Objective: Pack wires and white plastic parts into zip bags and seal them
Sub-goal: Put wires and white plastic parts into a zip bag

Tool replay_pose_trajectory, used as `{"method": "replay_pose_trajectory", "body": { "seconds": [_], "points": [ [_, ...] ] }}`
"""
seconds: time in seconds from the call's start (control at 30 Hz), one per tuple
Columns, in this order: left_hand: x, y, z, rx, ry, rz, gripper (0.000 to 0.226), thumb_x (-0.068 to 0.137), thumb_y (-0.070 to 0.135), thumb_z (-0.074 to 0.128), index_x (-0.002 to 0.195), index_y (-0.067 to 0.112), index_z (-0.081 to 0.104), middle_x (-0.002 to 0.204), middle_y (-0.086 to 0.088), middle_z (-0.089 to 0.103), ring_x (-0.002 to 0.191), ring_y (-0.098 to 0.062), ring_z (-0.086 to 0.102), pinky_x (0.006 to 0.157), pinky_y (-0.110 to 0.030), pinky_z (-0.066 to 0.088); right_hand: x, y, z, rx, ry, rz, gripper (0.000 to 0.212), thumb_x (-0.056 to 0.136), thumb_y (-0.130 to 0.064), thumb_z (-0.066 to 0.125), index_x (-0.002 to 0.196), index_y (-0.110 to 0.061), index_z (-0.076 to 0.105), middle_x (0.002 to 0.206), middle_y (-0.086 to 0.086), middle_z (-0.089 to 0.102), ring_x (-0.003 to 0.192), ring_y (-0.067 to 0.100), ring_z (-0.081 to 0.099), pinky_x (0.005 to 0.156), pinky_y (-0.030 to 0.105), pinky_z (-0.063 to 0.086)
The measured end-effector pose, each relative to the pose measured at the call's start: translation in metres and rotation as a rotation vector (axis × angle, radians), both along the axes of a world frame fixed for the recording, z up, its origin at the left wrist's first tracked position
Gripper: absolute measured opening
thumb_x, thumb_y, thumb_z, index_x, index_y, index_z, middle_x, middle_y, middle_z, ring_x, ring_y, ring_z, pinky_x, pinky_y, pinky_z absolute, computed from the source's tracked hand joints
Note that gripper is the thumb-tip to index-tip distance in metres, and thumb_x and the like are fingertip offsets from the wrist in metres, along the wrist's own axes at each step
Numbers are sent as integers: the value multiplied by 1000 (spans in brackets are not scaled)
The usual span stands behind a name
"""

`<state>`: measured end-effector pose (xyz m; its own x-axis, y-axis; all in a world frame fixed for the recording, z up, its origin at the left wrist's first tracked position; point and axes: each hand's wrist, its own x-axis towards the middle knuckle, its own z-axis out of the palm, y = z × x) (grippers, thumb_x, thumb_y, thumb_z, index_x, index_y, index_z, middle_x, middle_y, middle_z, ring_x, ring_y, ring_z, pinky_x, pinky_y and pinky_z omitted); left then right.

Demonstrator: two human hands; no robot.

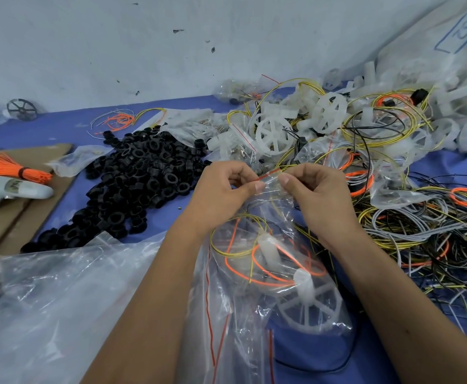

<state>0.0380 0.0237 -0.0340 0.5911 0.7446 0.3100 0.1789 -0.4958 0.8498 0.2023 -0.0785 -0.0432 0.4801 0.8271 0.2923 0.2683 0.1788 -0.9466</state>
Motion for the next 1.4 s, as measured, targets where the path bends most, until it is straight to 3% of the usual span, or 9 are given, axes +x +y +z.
{"method": "replay_pose_trajectory", "body": {
  "seconds": [0.13, 0.37, 0.5, 0.63, 0.73, 0.93, 1.1, 1.2, 1.4],
  "points": [
    [2, -3, 2, 52, -21, -30, 5, 87, 12, 79, 85, 13, 74, 80, -8, 73, 79, -30, 69, 74, -41, 55, -4, 0, 1, 27, -22, 118, 13, 94, -4, 68, 89, -13, 75, 82, 1, 76, 74, 6, 67, 71, 19, 52],
    [5, -4, 0, 80, -19, -14, 12, 87, 8, 78, 80, 16, 73, 75, 1, 72, 70, -11, 65, 70, -37, 54, -3, 0, -1, 20, -42, 77, 15, 86, -4, 78, 96, -9, 68, 84, 10, 75, 79, 19, 71, 82, 48, 57],
    [6, -2, -3, 101, 16, -26, 13, 89, 10, 77, 80, 19, 72, 74, 4, 71, 70, -9, 64, 70, -35, 53, -4, -1, -1, 11, -70, 84, 17, 85, -5, 78, 97, -11, 67, 83, 7, 75, 82, 25, 73, 86, 53, 58],
    [7, 1, -6, 84, 13, -13, 12, 92, 12, 74, 82, 19, 73, 74, 6, 71, 70, -6, 63, 66, -23, 48, -3, -2, 0, 23, -56, 63, 17, 85, -7, 79, 96, -12, 67, 80, 8, 75, 81, 29, 73, 84, 54, 58],
    [8, 2, -8, 73, 21, -15, 11, 94, 12, 72, 83, 15, 73, 73, 4, 70, 69, -8, 62, 67, -32, 51, -3, -1, 0, 22, -62, 55, 16, 85, -6, 79, 95, -11, 67, 80, 9, 75, 81, 30, 72, 82, 54, 58],
    [8, 0, -5, 78, 21, -43, 9, 94, 14, 72, 85, 13, 75, 76, -1, 72, 72, -18, 66, 74, -42, 54, -4, -1, -1, 15, -65, 68, 6, 89, -7, 75, 94, -10, 73, 84, 8, 76, 84, 29, 72, 82, 49, 59],
    [5, -1, -3, 67, 18, -36, 7, 90, 20, 78, 84, 15, 76, 78, -3, 74, 77, -24, 70, 74, -43, 56, -5, -2, 1, 33, -96, 68, 8, 92, -8, 72, 90, -12, 79, 80, 1, 76, 74, 11, 67, 71, 26, 54],
    [1, 2, -3, 50, 35, -12, 6, 90, 12, 78, 84, 15, 76, 79, -5, 75, 78, -26, 71, 76, -45, 56, -2, -2, 2, 14, -46, 24, 8, 91, -8, 73, 88, -11, 79, 79, 5, 76, 72, 11, 65, 72, 33, 55],
    [1, 3, -2, 54, 100, -40, 18, 93, 9, 74, 79, 21, 69, 76, 3, 70, 72, -8, 63, 73, -29, 51, -3, -1, 0, -7, 37, 34, 5, 89, -10, 75, 86, -11, 79, 78, 7, 76, 69, 9, 64, 69, 28, 53]
  ]
}}
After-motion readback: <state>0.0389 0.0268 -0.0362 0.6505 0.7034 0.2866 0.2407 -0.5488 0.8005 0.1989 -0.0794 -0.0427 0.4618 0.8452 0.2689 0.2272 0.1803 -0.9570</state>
